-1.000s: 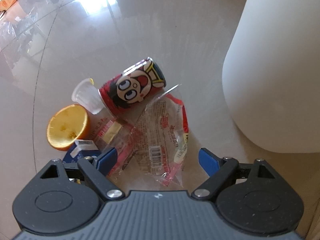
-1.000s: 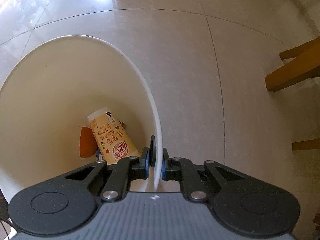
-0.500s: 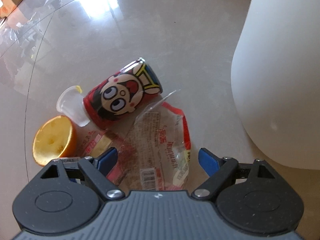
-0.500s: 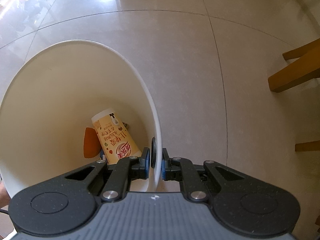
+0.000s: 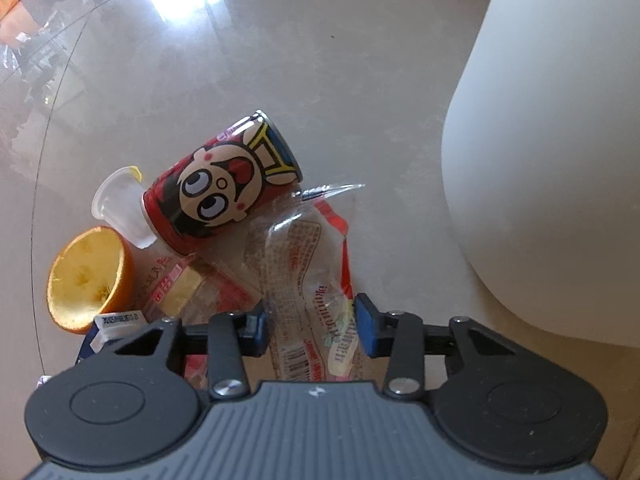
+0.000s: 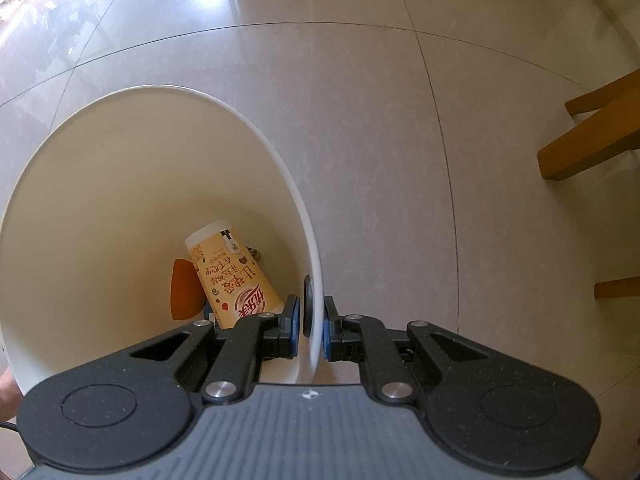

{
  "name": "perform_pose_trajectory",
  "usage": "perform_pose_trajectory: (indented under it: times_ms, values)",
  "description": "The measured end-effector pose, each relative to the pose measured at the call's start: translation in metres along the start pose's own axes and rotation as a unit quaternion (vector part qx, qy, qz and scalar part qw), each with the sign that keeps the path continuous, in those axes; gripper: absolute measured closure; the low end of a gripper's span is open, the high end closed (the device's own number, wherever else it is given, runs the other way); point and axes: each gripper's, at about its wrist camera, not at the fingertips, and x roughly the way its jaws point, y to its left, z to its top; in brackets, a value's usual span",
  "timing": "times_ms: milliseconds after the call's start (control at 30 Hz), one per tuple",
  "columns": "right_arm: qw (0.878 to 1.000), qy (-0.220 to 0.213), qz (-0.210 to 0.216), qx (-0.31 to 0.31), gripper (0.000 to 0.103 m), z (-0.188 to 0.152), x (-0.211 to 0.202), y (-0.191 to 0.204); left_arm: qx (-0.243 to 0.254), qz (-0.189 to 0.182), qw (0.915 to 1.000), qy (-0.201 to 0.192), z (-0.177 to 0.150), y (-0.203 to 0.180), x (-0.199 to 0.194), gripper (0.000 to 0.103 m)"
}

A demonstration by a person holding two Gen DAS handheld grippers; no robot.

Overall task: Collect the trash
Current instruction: 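Carry the bread bag over the bin and open the left gripper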

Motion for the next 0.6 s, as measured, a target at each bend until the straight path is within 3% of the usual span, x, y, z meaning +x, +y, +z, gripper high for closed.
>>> perform_pose_trajectory:
  times_ms: [300,600]
  values:
    - [1.000,0.003,-0.002,0.013,0.090,0.005,0.001,-0.002,0.018,-0.012,0.9995,0.022,0.017,0.020,-0.032,0.064]
    - [1.000,0.006,-0.012,0.019,0.090,0.006,0.003,0.000,0.032,-0.021,0.9990,0.024,0.042,0.037,-0.098,0.064]
